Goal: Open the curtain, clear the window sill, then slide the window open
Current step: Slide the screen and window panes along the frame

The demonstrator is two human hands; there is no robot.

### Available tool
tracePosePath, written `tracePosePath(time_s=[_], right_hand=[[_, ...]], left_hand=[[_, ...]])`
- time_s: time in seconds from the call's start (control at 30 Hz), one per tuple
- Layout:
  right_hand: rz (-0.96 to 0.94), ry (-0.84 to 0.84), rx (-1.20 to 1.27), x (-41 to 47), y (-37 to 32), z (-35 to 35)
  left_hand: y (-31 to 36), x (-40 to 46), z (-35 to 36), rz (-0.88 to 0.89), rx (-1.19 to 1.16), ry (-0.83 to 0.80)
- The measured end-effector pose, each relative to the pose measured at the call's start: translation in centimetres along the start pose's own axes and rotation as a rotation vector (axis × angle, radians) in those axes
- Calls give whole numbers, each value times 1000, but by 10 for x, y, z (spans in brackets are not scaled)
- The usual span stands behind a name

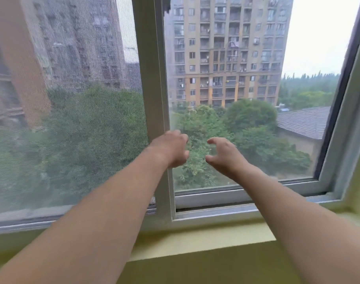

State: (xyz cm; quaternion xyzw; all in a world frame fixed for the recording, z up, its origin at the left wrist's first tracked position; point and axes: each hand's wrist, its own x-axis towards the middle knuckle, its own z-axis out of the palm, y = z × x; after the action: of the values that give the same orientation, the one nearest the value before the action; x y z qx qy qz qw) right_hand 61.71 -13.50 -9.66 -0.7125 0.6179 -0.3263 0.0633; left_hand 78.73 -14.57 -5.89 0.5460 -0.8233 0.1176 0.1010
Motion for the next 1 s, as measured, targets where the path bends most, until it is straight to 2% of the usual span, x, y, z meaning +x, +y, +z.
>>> tracePosePath(time_s=[0.33,0.6,0.8,1.0], right_hand=[[-316,131,11,63,17,-116],[-536,266,-9,113,-16,-172],[-643,370,-106,149,-39,-195],[-676,498,-179,193,-60,-206]], left_hand=[[50,51,-100,-157,178,140],[61,77,-170,-296,299,235],[40,92,-208,-354,454,321],[6,116,-240,-328,605,425]])
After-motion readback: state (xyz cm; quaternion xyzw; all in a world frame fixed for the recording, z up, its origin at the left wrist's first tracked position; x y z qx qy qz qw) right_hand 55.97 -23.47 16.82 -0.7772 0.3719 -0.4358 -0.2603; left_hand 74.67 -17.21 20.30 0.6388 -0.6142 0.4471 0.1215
